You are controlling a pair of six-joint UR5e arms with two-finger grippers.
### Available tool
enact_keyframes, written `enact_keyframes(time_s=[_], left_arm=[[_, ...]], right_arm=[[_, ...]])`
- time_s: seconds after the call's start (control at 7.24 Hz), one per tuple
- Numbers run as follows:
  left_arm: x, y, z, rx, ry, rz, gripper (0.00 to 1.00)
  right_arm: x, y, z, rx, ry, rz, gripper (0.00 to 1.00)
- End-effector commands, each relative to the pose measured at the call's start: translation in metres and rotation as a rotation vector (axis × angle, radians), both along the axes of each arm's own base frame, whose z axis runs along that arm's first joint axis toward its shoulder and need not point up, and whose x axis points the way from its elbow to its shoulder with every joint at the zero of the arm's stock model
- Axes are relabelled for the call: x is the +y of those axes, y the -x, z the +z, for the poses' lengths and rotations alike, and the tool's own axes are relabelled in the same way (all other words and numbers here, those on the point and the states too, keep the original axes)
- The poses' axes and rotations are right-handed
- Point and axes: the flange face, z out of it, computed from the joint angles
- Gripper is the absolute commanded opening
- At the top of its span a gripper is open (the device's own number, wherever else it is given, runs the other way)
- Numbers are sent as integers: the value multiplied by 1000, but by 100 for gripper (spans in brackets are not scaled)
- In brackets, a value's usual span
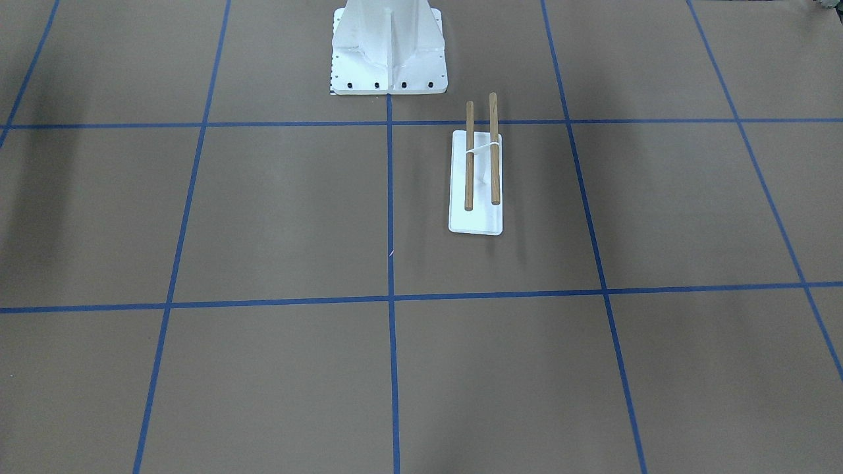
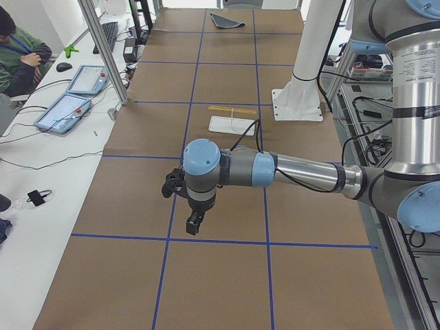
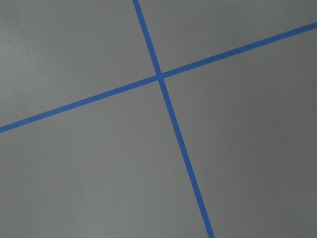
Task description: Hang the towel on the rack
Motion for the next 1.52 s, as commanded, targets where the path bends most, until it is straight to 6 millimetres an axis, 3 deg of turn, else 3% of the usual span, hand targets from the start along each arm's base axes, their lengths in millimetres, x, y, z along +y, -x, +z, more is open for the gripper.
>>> enact_keyframes(time_s=[0.0, 0.14, 0.28, 0.55, 0.83, 0.97, 1.24, 1.38], left_arm=[[-14, 2, -27, -4, -54, -6, 98], [-29, 2, -44, -2, -93, -9, 98], [-46, 4, -66, -11, -185, -7, 98], [-60, 4, -57, 1, -322, -54, 98], [-60, 4, -58, 14, -313, -95, 98], [-59, 4, -57, 13, -312, -96, 98], [-59, 4, -56, 15, -309, -96, 98], [-59, 4, -55, 13, -307, -97, 98]], right_arm=[[-6, 0, -43, 3, -113, 3, 100], [-8, -1, -58, 8, -173, 9, 100], [-22, 0, -59, 4, -179, 13, 100], [-2, 0, -19, -3, -136, -31, 100], [2, 0, 42, 4, -152, -107, 100], [-5, 0, 95, 0, -170, -104, 100], [-22, -5, 171, -31, -167, -92, 100], [-28, -18, 205, -50, -169, -86, 100]])
